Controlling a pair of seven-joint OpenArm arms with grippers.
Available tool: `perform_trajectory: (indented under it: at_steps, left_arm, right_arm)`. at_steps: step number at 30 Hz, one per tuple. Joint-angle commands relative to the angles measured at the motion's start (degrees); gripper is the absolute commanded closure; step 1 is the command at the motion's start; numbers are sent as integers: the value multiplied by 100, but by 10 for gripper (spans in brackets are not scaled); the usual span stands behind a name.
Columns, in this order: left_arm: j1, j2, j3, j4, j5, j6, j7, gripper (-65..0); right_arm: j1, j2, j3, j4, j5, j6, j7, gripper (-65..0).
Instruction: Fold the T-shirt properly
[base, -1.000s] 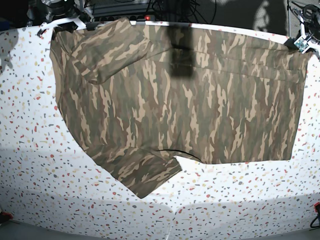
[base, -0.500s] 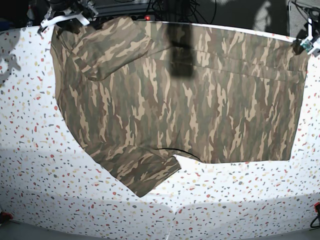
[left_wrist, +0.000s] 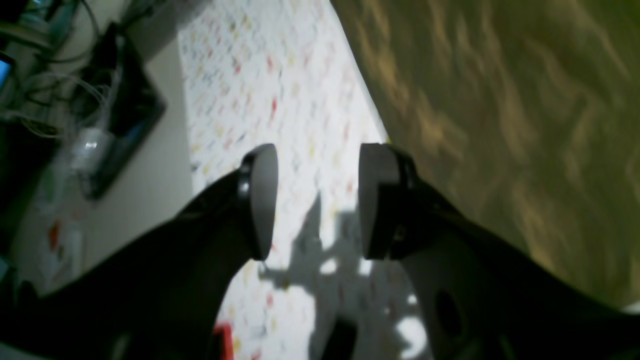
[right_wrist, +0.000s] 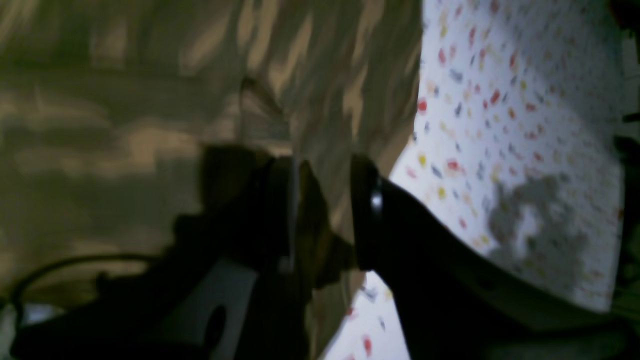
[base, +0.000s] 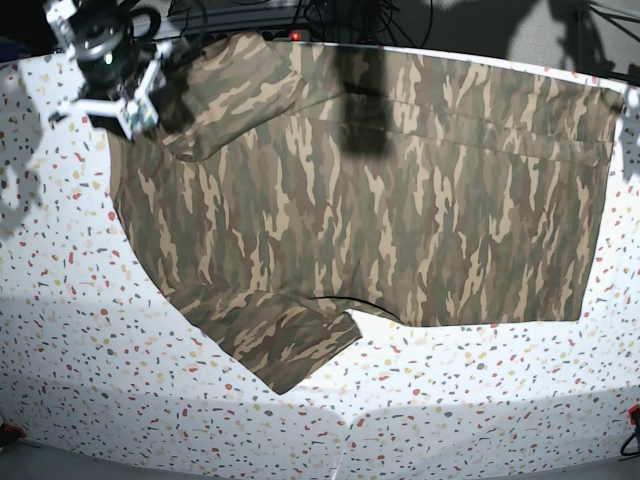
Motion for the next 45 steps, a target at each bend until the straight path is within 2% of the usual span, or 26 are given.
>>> perform_trajectory:
  at_steps: [1,4,7,12,16,21,25,28,30,34,37,40,41,45]
  left_arm:
    - [-186,-131,-61,68,-273,68,17,-253]
    - [-804,-133,-35,-101,-1027,66,245,-253]
    - [-1475,-138,170,-568,-1370,46,323,-253]
    - [-2702,-269,1360,-1626,-1373,24,326,-249]
    - [-3871,-289,2295,-2774,-1012,28,98,-249]
    - [-5335,-225,3049,-4540,-1012,24,35,-249]
    - [-6406,-225,3652,-5978,-1010,15,-238,-249]
    - [-7005,-179,4116,-6920,-1010,-125,-463,-249]
    - [-7294,-70,4385,-7458,-955,-149,-599,-249]
    - [-7528,332,4682,-8271,-310,-149,-933,-249]
    - [-7528,634,4697,-8568,203,-144,-1248,-249]
    - [-7528,826,4697,-8625,417,-142,-1381,-249]
    - [-7528,863,4697,-8625,448,-105,-1392,-249]
    - [-7528,905,4697,-8625,450,483,-1429,-248]
  right_arm:
    - [116,50,37,101,122,9,107,-186]
    - [525,-81,37,15,273,195,186,-186]
    - [981,-317,37,-201,282,439,205,-186]
    - [1633,-483,37,-789,839,728,345,-186]
    - [2048,-518,33,-1154,852,778,350,-186]
    - [2210,-518,35,-1287,852,776,317,-186]
    - [2210,-520,35,-1287,852,776,313,-186]
    - [2208,-520,35,-1287,850,776,308,-186]
    - [2208,-522,35,-1287,850,774,310,-186]
    - [2208,-525,35,-1287,848,774,302,-186]
    - [2205,-525,35,-1287,848,774,291,-186]
    - [2203,-525,35,-1287,846,774,271,-186]
    - [2203,-522,35,-1287,846,774,240,-186]
    - [2205,-520,35,-1287,824,774,179,-186]
